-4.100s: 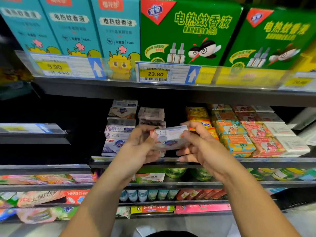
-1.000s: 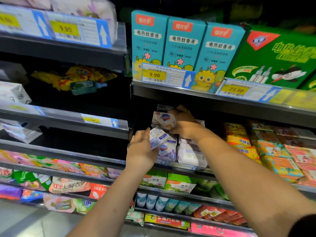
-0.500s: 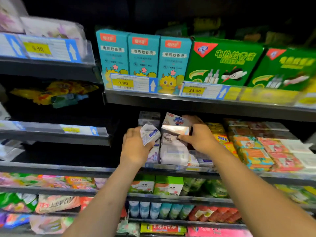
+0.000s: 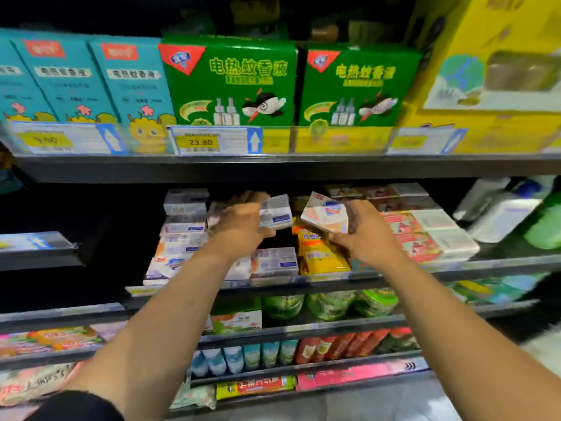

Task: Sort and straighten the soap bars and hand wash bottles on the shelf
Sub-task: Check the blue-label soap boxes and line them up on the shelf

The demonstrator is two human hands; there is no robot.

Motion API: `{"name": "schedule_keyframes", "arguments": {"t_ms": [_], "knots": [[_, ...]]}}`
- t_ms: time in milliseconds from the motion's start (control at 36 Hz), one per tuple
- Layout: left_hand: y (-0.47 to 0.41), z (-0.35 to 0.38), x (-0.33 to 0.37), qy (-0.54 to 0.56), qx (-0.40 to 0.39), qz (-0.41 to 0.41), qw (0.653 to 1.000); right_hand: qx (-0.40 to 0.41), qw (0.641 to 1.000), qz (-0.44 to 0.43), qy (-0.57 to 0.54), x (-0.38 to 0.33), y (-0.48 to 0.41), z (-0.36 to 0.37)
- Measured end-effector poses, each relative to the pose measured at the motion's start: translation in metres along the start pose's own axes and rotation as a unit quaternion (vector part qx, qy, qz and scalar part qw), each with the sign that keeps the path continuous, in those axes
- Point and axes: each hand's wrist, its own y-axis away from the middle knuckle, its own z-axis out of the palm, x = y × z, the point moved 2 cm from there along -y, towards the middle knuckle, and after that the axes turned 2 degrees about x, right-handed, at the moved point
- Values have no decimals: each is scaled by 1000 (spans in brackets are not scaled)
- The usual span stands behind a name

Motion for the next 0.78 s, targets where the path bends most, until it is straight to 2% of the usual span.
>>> {"name": "schedule_keyframes", "arguments": {"t_ms": [278,389,667,778], "knots": [[-20,13,24,-50,-60,29,997,11,999,6,-40,24,0,-18],[-21,16,23,-78,-89,41,992,8,998,-16,-52,26,0,-17],[-15,28,4,-78,-163,6,984,-4,995,-23,-92,28,-1,-8],[-13,31,-1,-88,-156,14,984,-17,995,-20,-97,30,-2,-4]]}}
